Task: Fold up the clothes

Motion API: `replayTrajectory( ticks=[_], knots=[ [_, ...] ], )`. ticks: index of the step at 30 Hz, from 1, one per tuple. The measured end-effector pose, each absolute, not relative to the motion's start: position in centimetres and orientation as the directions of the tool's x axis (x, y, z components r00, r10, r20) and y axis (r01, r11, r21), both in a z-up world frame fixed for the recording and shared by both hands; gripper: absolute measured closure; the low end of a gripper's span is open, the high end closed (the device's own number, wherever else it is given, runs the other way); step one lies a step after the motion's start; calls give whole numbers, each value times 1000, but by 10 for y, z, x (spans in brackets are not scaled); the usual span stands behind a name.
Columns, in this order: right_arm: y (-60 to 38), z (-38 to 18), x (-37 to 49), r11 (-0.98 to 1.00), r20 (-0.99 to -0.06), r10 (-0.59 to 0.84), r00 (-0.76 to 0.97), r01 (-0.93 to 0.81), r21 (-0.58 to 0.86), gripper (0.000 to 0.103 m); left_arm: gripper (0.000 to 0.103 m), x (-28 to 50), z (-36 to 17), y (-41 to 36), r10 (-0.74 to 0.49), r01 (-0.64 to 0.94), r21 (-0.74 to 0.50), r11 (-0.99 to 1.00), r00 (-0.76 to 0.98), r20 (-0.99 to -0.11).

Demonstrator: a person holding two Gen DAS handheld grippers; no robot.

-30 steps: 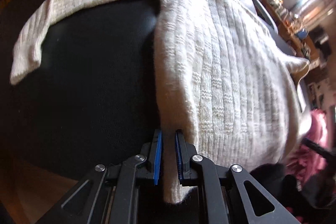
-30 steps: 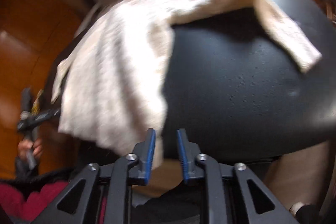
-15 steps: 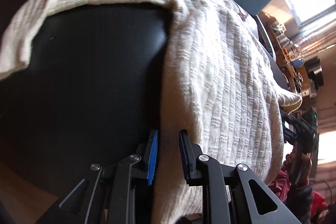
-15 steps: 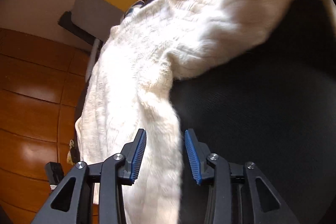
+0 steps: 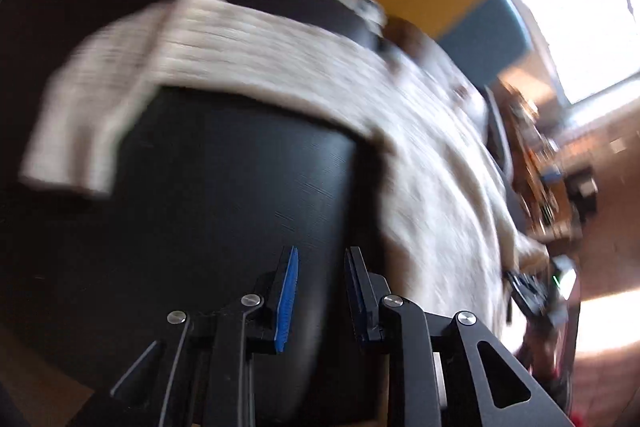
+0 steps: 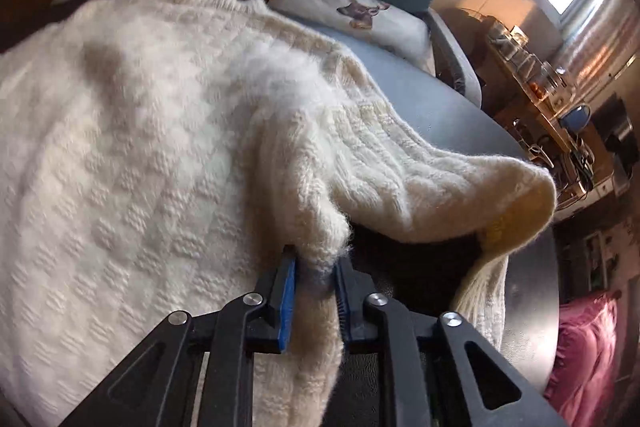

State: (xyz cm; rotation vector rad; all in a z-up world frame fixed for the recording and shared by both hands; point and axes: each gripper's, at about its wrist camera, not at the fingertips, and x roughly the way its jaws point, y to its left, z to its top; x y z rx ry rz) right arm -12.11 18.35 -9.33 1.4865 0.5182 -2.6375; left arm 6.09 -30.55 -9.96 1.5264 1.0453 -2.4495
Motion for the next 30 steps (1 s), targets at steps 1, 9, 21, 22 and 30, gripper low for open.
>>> replayTrajectory(
  ticks=[1,9,21,22,30],
  knots=[
    [183,-82,-119,-954,-829,63,-555,210,-213,83,78,63,-99,-322,230,449,-482,-752,-507,-831],
    [142,-40,-97,-943,-773,-306,-556,290,165,78,68,122,-59,-432,-131,621,-279,-732,-531,-837],
    [27,-77,-103,-862,-809,-455,-373,411,296,78,39,32,-127,-343,-303,268,205,-941,-405,-863],
    [21,-76,-103,-857,-810,-459,-365,423,295,78,39,27,-132,-347,-299,286,193,-939,-395,-868],
    [-62,-62,-144,-765,-794,-463,-394,630,133,76,93,24,-114,-419,-34,428,-211,-879,-498,-866]
  ],
)
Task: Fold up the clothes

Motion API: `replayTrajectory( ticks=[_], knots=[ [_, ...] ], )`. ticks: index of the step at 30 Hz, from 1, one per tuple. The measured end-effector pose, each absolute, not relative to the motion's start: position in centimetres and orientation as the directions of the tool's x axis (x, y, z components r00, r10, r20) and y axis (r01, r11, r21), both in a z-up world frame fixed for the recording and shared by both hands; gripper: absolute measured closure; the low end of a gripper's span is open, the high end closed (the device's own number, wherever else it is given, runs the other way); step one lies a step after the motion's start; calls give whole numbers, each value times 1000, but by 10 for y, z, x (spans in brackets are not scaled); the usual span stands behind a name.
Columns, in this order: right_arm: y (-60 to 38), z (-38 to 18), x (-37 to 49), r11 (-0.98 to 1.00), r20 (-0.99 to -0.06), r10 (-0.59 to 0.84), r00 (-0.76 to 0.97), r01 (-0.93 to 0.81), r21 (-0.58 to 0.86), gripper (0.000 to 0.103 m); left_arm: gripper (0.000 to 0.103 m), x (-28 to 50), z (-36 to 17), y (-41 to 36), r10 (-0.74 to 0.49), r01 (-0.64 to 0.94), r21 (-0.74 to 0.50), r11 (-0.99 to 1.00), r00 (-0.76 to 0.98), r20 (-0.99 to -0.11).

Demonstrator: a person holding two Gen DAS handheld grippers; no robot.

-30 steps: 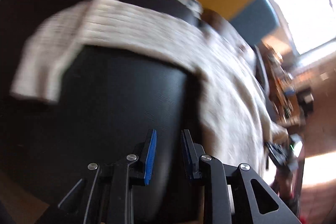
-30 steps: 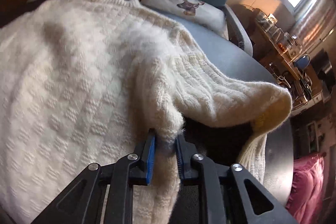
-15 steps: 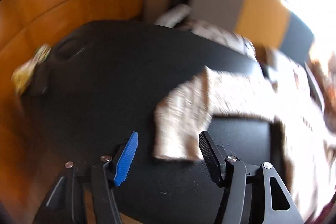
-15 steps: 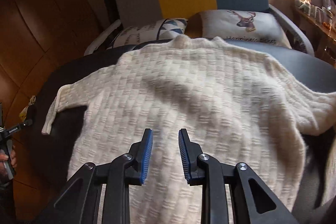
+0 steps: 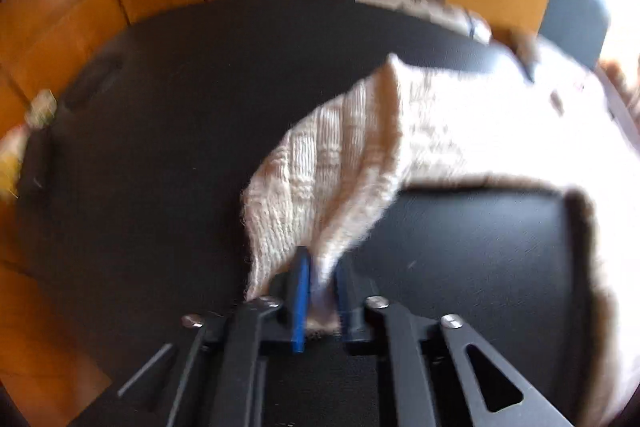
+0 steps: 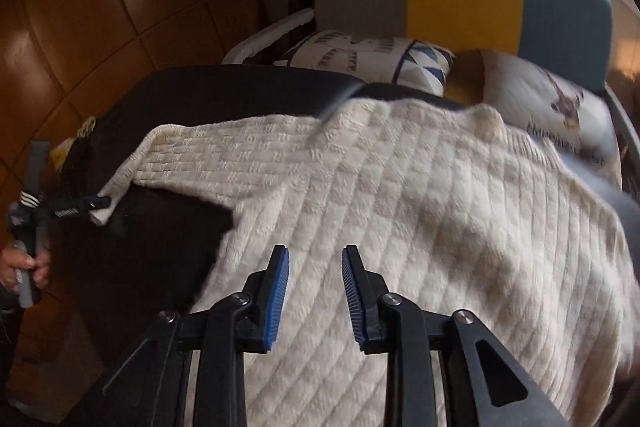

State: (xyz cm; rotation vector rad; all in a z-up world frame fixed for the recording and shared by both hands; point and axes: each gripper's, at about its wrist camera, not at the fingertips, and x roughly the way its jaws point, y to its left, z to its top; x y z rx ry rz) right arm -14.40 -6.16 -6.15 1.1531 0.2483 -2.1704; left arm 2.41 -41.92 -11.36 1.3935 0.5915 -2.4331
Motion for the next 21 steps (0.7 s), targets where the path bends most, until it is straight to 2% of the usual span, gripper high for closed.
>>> replayTrajectory(
  ticks=[2,3,6,9,13,15,17,19,21],
  knots=[
    [-86,-66,-166,-742,-803,-441,-401,666,76,76,93,29,-99,-455,116,445,-443,-778,-592,-797],
    [-97,-72,-178,-741,-816,-420,-398,670,55,76,93,31,-92,-473,153,449,-522,-725,-634,-758],
    [-121,-92,-211,-747,-853,-366,-372,665,30,76,95,32,-78,-529,171,465,-650,-601,-719,-674],
    [-134,-112,-228,-768,-882,-326,-341,639,36,76,96,25,-78,-573,71,562,-591,-579,-687,-723],
    [-140,-122,-236,-796,-886,-319,-336,602,58,74,101,9,-110,-613,-92,737,-350,-578,-485,-870],
    [-142,-123,-234,-803,-881,-311,-356,594,44,73,101,6,-135,-629,-71,794,-310,-524,-403,-913],
    [-144,-124,-231,-805,-873,-306,-380,593,24,73,99,17,-141,-637,-26,786,-362,-501,-432,-901],
    [-143,-124,-227,-802,-863,-310,-398,597,13,73,88,29,-144,-642,19,763,-429,-483,-480,-877],
    [-143,-124,-226,-802,-857,-316,-406,597,14,73,67,39,-145,-644,56,734,-476,-485,-517,-854]
  ],
)
